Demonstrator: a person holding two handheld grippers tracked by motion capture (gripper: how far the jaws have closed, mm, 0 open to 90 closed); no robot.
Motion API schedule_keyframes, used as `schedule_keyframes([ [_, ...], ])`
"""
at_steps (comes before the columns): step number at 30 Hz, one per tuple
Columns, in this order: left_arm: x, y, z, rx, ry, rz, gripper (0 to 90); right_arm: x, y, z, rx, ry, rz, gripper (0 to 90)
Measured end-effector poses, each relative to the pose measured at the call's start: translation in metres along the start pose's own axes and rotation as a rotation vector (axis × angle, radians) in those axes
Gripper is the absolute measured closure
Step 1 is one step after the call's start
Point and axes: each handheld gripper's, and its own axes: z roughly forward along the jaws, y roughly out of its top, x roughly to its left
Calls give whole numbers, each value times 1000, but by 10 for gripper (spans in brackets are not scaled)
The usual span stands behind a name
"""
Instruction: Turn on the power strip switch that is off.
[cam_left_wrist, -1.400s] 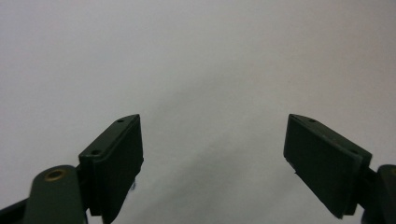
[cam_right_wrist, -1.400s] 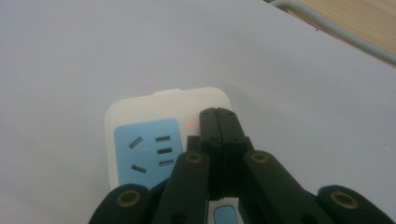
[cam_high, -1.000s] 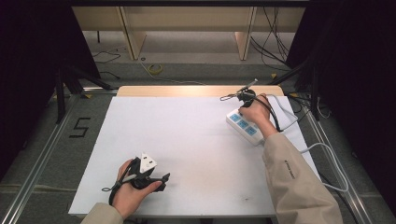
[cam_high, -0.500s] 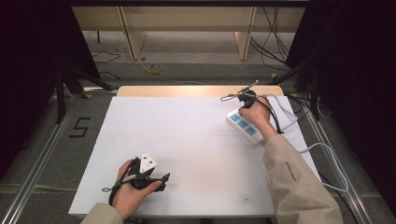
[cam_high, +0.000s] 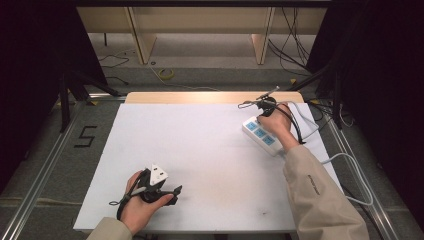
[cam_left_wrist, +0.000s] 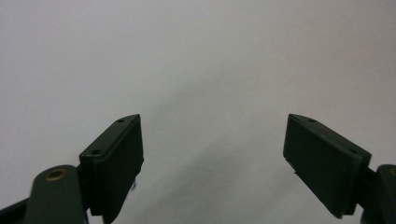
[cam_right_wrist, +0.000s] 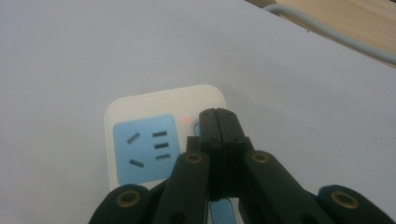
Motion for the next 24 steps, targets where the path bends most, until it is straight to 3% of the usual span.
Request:
schedule_keyframes([
  [8,-1,0,0,-1,-1,1,198,3,-3,-6,-12,20,1,900],
  [24,-1,1,0,2,1,-3,199,22,-13,-19,-51,42,-50,900],
])
